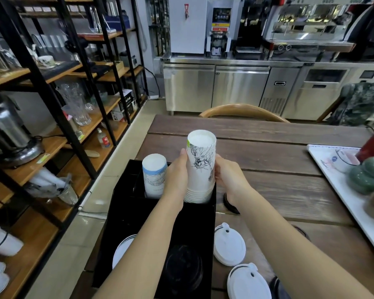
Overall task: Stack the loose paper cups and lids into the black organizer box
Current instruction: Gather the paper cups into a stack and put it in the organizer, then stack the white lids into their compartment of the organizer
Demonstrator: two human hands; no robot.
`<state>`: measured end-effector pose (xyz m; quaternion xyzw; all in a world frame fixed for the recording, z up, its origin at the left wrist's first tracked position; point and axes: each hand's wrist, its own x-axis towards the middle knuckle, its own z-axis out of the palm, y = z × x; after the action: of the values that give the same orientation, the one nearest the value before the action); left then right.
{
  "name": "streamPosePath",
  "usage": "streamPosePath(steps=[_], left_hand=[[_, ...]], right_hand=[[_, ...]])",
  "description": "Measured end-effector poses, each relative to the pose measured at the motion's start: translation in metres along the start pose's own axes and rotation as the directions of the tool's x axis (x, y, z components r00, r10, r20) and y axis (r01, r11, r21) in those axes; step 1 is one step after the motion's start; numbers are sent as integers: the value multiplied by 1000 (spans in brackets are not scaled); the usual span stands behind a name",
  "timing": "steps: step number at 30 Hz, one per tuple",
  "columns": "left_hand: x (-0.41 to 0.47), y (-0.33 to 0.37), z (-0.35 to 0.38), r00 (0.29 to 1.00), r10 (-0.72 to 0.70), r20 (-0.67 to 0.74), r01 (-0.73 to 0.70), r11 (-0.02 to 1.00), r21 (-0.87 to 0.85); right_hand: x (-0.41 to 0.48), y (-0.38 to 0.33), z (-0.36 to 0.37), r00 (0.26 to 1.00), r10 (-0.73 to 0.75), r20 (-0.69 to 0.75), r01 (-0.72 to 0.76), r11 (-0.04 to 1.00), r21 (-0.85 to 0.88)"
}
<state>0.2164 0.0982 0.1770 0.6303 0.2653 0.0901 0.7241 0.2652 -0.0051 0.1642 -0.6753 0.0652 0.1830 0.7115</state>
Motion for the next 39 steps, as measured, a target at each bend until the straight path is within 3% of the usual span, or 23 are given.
streamPosePath(steps=[5,8,10,12,14,17,21,25,28,30,32,36,39], left_hand=[[-22,-18,6,923,356,-148,-354,934,40],[-49,-44,16,801,591,-101,-556,795,241],[-71,-64,27,766,642,30,-619,725,300],[-92,-87,38,808,554,202,-588,736,335],[-108,-110,46,861,367,352,-497,754,431],[-122,-145,53,898,77,434,-384,621,684],[-136,-173,56,895,-180,408,-278,490,826],[-143,-195,56,916,-266,300,-172,415,894],[-145,-207,57,937,-286,202,-51,461,886],[-146,-212,57,956,-247,158,-16,494,870],[-146,-214,56,970,-214,112,7,487,873],[-149,-211,59,979,-203,36,70,491,868],[-149,-208,60,972,-233,-41,173,584,793]], right_hand=[[-7,10,-18,977,-149,-155,126,981,-147],[-20,23,-37,959,-219,-181,183,963,-200],[-28,37,-51,952,-244,-185,193,947,-256],[-37,53,-66,951,-237,-199,170,938,-303],[-48,70,-80,954,-222,-203,140,924,-355],[-64,100,-101,975,-129,-182,30,883,-468],[-78,143,-127,992,68,-106,-118,796,-594],[-92,166,-139,990,143,7,-92,672,-734],[-101,174,-140,985,166,54,-28,459,-888],[-104,177,-139,982,159,98,32,373,-927],[-106,179,-137,981,138,135,70,396,-916],[-103,180,-137,970,147,195,84,549,-832],[-99,176,-140,963,160,218,67,640,-766]])
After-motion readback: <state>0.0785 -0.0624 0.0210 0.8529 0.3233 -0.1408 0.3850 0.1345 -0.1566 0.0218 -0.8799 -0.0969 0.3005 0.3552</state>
